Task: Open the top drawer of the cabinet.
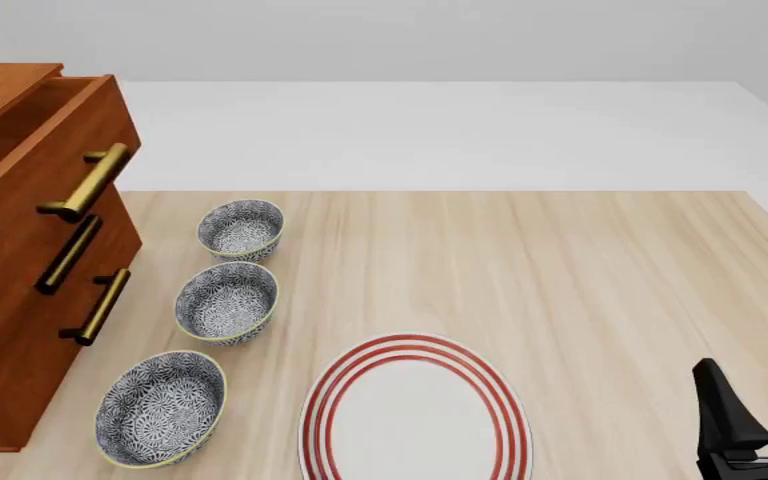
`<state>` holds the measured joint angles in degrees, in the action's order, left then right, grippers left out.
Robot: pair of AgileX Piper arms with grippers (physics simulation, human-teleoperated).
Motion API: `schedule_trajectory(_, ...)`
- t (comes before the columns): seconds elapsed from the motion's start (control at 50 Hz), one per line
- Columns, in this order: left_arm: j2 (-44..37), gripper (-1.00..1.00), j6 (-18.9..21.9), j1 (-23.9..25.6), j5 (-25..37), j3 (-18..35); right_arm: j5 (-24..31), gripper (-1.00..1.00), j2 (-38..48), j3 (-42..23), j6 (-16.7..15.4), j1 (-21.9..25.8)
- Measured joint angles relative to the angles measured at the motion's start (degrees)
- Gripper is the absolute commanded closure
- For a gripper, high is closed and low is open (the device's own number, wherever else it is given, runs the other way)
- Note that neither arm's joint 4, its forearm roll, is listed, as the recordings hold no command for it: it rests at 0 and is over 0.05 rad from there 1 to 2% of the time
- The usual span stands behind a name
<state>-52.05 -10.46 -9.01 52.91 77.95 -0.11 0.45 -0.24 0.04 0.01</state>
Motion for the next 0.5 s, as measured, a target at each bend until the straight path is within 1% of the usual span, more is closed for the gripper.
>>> schedule_trajectory(0.22,-3.05,-1.00,-0.84,-0.44,-1.41,-1.87,0.00,-1.00,0.00,0.00,0.00,0.00)
schedule_trajectory(0.5,-6.04,-1.00,-0.84,0.00,-1.89,-2.31,0.00,-1.00,0.00,0.00,0.00,0.00)
